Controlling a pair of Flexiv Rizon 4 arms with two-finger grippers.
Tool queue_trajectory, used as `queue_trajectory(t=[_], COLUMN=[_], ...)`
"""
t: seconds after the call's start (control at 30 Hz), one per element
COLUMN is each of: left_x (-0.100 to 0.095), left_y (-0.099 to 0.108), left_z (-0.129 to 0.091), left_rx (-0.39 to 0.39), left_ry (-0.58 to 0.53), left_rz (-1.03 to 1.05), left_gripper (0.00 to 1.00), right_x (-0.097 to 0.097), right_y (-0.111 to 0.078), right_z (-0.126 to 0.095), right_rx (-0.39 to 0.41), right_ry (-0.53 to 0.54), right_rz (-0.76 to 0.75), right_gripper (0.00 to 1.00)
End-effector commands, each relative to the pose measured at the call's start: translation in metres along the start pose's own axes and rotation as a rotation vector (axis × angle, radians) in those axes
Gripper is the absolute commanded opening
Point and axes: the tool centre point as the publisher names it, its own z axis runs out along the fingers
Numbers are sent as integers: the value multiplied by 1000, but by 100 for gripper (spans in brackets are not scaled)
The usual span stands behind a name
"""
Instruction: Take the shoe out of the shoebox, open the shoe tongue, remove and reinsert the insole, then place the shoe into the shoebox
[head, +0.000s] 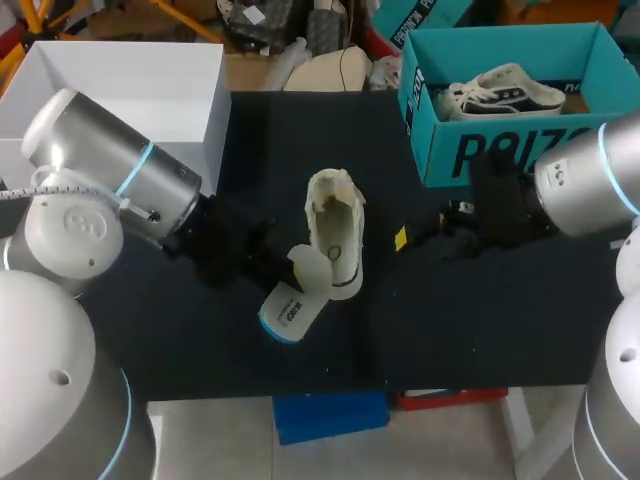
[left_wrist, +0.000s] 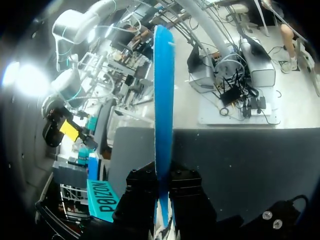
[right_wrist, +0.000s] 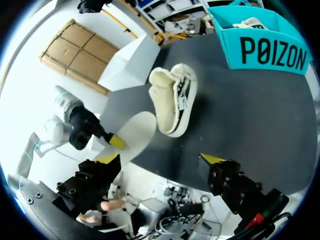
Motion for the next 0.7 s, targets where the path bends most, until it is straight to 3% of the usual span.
queue_trajectory(t=[0.03, 0.4, 0.7], left_x=[-5, -13, -20], left_y=[5, 28, 51], left_z=[-2, 14, 40], left_rx=[20, 99, 89], left_ry=[70, 101, 126], left_rz=[-18, -71, -77], left_gripper=[0, 0, 0], right_x=[2, 2, 2], right_y=[-3, -3, -3], right_z=[-11, -11, -11], right_rx=[2, 2, 2], right_ry=[-8, -8, -8], right_rz=[1, 1, 1], right_gripper=[100, 100, 100])
